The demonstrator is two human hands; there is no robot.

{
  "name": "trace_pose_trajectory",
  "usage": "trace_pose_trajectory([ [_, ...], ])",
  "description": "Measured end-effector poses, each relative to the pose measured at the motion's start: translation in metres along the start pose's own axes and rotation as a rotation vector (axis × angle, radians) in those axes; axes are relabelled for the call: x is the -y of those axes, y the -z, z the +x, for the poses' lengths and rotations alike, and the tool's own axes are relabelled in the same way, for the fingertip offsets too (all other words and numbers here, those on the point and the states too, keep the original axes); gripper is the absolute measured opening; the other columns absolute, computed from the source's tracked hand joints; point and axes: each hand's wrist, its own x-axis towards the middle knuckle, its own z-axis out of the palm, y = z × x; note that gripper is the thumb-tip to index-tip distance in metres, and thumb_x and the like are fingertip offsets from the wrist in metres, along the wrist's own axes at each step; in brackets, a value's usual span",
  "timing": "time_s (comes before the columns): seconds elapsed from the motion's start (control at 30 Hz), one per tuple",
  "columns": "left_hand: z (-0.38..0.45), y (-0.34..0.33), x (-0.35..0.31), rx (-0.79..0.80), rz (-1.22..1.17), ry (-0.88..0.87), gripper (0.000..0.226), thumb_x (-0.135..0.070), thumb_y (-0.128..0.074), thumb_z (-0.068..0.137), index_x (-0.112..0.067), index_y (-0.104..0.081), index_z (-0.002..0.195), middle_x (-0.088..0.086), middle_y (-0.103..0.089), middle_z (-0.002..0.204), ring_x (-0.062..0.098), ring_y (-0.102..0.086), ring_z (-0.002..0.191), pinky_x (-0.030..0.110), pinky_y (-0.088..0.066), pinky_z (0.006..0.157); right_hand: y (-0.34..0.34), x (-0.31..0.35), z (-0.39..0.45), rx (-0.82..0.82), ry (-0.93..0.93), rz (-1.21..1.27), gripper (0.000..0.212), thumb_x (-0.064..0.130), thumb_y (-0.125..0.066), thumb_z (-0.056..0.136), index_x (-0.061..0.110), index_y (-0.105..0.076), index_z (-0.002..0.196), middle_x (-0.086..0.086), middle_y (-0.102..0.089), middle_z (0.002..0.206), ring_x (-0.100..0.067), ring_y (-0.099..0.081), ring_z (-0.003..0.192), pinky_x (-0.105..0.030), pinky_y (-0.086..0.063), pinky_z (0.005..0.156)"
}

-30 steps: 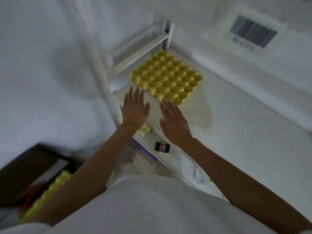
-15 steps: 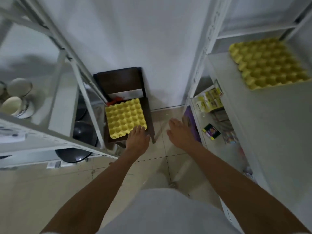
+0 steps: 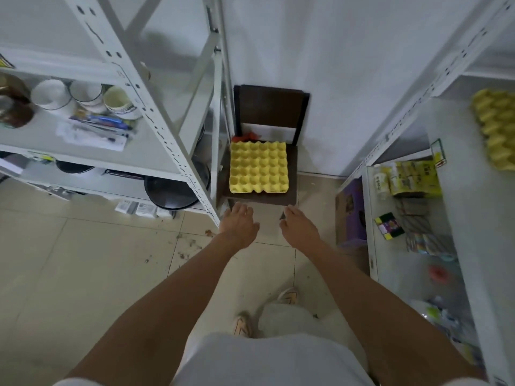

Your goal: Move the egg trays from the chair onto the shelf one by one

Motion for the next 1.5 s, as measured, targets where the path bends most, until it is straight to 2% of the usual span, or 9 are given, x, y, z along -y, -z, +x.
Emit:
trace_pose_trajectory([
  [0.17,-0.004,-0.01,0.021,-0.026,0.0,-0.035,0.06,-0.044,-0.034,0.107,-0.009,-0.036,0.155,0.009,-0.034,0.163,0.027,-0.024,0.155,0.047,-0.024,0.125,-0.006,0.007,-0.001,-0.045,0.0,0.057,0.054,0.021,-0.037,0.107,0.003,-0.03,0.157,-0.012,-0.026,0.166,-0.021,-0.019,0.156,-0.037,-0.028,0.121],
  [0.37,0.038,-0.01,0.037,-0.001,0.125,-0.116,0.058,-0.044,-0.035,0.106,-0.01,-0.038,0.152,0.009,-0.035,0.161,0.026,-0.027,0.152,0.045,-0.028,0.121,-0.003,0.003,0.037,-0.106,-0.045,0.281,0.041,0.01,-0.043,0.102,-0.003,-0.049,0.14,-0.015,-0.05,0.148,-0.029,-0.044,0.14,-0.04,-0.041,0.11],
  [0.63,0.2,-0.006,0.042,0.077,0.002,-0.022,0.056,-0.039,-0.037,0.105,-0.009,-0.039,0.151,0.009,-0.038,0.159,0.027,-0.032,0.151,0.047,-0.033,0.12,0.002,-0.049,0.216,0.066,-0.062,0.273,0.036,0.008,-0.048,0.097,-0.002,-0.05,0.132,-0.016,-0.052,0.137,-0.035,-0.053,0.124,-0.037,-0.045,0.096],
  [0.8,0.3,-0.018,0.058,0.209,-0.067,0.063,0.061,-0.035,-0.043,0.103,-0.007,-0.032,0.157,0.014,-0.03,0.166,0.032,-0.031,0.153,0.047,-0.031,0.121,-0.013,-0.088,0.32,0.142,-0.194,0.401,0.043,0.01,-0.05,0.097,0.008,-0.053,0.14,-0.013,-0.058,0.136,-0.033,-0.06,0.12,-0.035,-0.05,0.095],
  [1.0,0.41,-0.058,0.091,0.127,-0.589,0.529,0.06,-0.018,-0.052,0.098,-0.011,-0.036,0.155,0.018,-0.046,0.156,0.041,-0.052,0.135,0.053,-0.047,0.109,-0.059,-0.129,0.438,-0.019,-0.764,0.734,0.034,0.011,-0.056,0.092,0.003,-0.063,0.125,-0.017,-0.067,0.124,-0.034,-0.065,0.112,-0.033,-0.05,0.083],
  [1.1,0.455,-0.087,0.109,0.096,-0.695,0.651,0.07,-0.012,-0.052,0.091,-0.016,-0.033,0.158,0.014,-0.046,0.157,0.042,-0.053,0.135,0.054,-0.048,0.106,-0.088,-0.143,0.482,-0.023,-0.79,0.673,0.028,0.012,-0.059,0.089,0.004,-0.067,0.115,-0.017,-0.071,0.111,-0.036,-0.068,0.104,-0.037,-0.053,0.081],
  [1.27,0.494,-0.119,0.124,0.041,-0.779,0.758,0.074,-0.01,-0.055,0.088,-0.019,-0.036,0.159,0.011,-0.052,0.153,0.034,-0.055,0.134,0.044,-0.051,0.104,-0.124,-0.152,0.515,0.019,-0.865,0.623,0.029,0.011,-0.059,0.087,0.011,-0.068,0.114,-0.01,-0.071,0.108,-0.03,-0.068,0.096,-0.028,-0.046,0.07],
  [1.37,0.496,-0.129,0.13,0.007,-0.726,0.789,0.056,-0.004,-0.052,0.089,-0.011,-0.054,0.144,0.016,-0.065,0.132,0.037,-0.063,0.12,0.037,-0.05,0.088,-0.135,-0.163,0.519,-0.058,-1.065,0.808,0.032,0.006,-0.054,0.088,0.013,-0.067,0.117,-0.01,-0.069,0.114,-0.026,-0.066,0.097,-0.029,-0.052,0.078],
  [1.5,0.493,-0.131,0.134,-0.082,-0.568,0.658,0.07,0.003,-0.047,0.092,-0.026,-0.044,0.156,0.012,-0.068,0.125,0.03,-0.067,0.111,0.04,-0.054,0.085,-0.14,-0.167,0.52,-0.101,-1.17,0.929,0.025,0.003,-0.055,0.087,0.012,-0.066,0.108,-0.01,-0.07,0.113,-0.028,-0.069,0.101,-0.037,-0.057,0.089],
])
